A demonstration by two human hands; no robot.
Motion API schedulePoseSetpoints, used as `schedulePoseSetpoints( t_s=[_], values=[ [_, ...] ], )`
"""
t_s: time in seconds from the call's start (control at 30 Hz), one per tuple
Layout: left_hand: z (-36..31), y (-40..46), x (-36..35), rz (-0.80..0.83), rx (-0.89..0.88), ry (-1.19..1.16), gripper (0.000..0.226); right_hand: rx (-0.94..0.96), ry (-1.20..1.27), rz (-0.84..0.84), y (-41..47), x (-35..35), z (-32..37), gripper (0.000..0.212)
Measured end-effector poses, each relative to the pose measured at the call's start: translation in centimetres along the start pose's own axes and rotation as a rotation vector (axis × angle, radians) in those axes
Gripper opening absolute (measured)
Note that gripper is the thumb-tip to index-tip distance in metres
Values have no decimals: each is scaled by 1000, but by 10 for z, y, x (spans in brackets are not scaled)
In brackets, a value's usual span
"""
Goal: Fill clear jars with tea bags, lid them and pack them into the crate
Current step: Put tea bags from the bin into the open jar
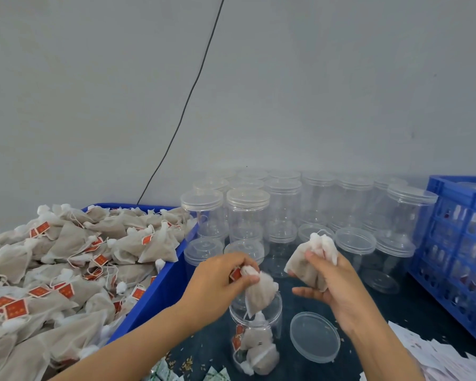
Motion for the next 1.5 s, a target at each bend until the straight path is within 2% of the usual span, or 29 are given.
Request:
schedulePoseSetpoints(
  t_s=[0.13, 0.23, 0.3, 0.37, 0.47, 0.57, 0.73, 0.87, 0.97, 1.03, 1.17, 1.23, 1.4, 1.47, 1.5],
  values=[
    [-5, -2, -30, 279, -139, 384, 25, -22, -47, 76, -2, -10, -3, 30],
    [-11, -4, -42, 356, -221, 469, 29, -33, -95, 136, -4, -22, -8, 31],
    [-13, -2, -31, 238, -184, 374, 27, -37, -99, 164, -5, -29, -10, 32],
    [-5, 1, -13, 63, -37, 100, 22, -36, -88, 202, -6, -36, -11, 38],
    [2, -1, -9, -33, 104, -256, 38, -42, -75, 262, -7, -46, -12, 47],
    [-6, -1, -5, -73, 56, -287, 41, -76, -66, 360, -10, -58, -17, 46],
    [-9, -2, 4, -163, 9, -224, 18, -128, -50, 429, -13, -68, -26, 38],
    [1, -4, 8, -229, 86, -280, 12, -108, -119, 305, -10, -57, -25, 33],
    [8, -6, 11, -278, 121, -310, 12, -87, -175, 181, -2, -40, -22, 16],
    [10, -6, 11, -283, 127, -319, 13, -84, -163, 123, 1, -30, -20, 12],
    [6, -5, 6, -180, 98, -202, 21, -63, -124, 66, 3, -18, -13, 16],
    [-2, -4, -2, -70, 19, -37, 28, -46, -88, 55, 3, -15, -9, 16],
    [-20, -2, -32, 232, -195, 461, 29, -33, -102, 41, 3, -14, -7, 18],
    [-16, -3, -42, 322, -185, 570, 37, -24, -124, 41, 4, -15, -7, 17],
    [-13, -2, -40, 308, -158, 557, 40, -16, -143, 33, 5, -15, -8, 16]
  ],
)
Point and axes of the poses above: each hand's wrist, its own y-axis towards the middle knuckle, its own x-axis out of the back of the hand, z = x × y, the point moved 10 cm from there along y, towards the middle knuckle, and after that the axes turned 8 degrees about -x, right-handed, at the moved point
